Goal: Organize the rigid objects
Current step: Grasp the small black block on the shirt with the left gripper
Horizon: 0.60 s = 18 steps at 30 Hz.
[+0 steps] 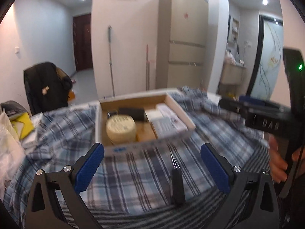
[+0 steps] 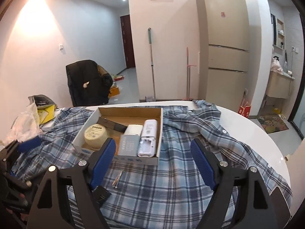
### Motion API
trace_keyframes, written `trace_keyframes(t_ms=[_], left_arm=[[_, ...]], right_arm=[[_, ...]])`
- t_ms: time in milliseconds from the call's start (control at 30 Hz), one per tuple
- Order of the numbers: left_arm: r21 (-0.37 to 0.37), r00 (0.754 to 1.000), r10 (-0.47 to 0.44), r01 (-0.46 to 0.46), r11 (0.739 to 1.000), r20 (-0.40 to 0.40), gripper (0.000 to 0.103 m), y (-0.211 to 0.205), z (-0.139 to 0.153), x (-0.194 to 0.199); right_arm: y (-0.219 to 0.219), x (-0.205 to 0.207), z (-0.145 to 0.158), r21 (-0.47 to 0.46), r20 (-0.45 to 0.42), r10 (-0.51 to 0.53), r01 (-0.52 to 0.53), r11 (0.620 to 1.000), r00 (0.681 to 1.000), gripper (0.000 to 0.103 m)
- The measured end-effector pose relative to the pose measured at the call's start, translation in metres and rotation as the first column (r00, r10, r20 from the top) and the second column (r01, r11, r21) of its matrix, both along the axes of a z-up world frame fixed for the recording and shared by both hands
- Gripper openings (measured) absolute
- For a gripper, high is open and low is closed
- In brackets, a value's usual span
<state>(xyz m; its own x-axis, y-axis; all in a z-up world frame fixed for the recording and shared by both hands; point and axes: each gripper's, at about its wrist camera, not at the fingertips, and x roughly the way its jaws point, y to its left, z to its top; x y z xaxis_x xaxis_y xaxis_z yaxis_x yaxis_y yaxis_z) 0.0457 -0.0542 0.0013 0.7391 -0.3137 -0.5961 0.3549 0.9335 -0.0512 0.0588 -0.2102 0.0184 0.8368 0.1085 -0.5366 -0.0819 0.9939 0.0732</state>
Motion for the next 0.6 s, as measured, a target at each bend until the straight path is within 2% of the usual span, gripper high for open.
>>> trace_keyframes(t_ms=[67,133,200,267,367,467,567,600], left_arm=[[-0.002,0.995,-0.041,0.041,0.999,-0.091,0.089,-0.007,-0.013,0.008],[0.015,0.983,-0.077,0.081,0.997,-0.165,0.085,-0.013,-0.029,0.016],[0.064,0.967,-0.063,0.082,0.995,-0.246,0.064,-0.019,-0.047,0.023],[0.077,0.954,-0.069,0.095,0.992,-0.291,0.061,-0.025,-0.058,0.025],[0.109,0.95,-0.099,0.137,0.985,-0.297,0.058,-0.038,-0.066,0.022],[0.103,0.93,-0.122,0.167,0.98,-0.346,0.048,-0.045,-0.074,0.024],[0.102,0.916,-0.109,0.16,0.982,-0.387,0.046,-0.045,-0.083,0.03],[0.1,0.913,-0.105,0.156,0.983,-0.394,0.041,-0.045,-0.084,0.031]], right_arm=[[-0.003,0.002,-0.002,0.002,0.009,-0.006,0.006,1.0,1.0,0.08],[-0.007,0.006,-0.003,0.01,0.021,-0.021,0.02,1.0,1.0,0.08],[-0.01,0.006,-0.004,0.016,0.026,-0.02,0.02,1.0,0.999,0.08],[-0.013,0.007,-0.007,0.01,0.022,-0.023,0.023,1.0,0.999,0.08],[-0.016,0.012,-0.015,0.019,-0.001,-0.018,0.018,1.0,1.0,0.08],[-0.02,0.014,-0.021,0.022,-0.022,-0.021,0.021,1.0,1.0,0.08],[-0.022,0.016,-0.024,0.025,-0.034,-0.021,0.022,0.999,0.999,0.08],[-0.022,0.017,-0.025,0.023,-0.035,-0.02,0.021,1.0,0.999,0.08]])
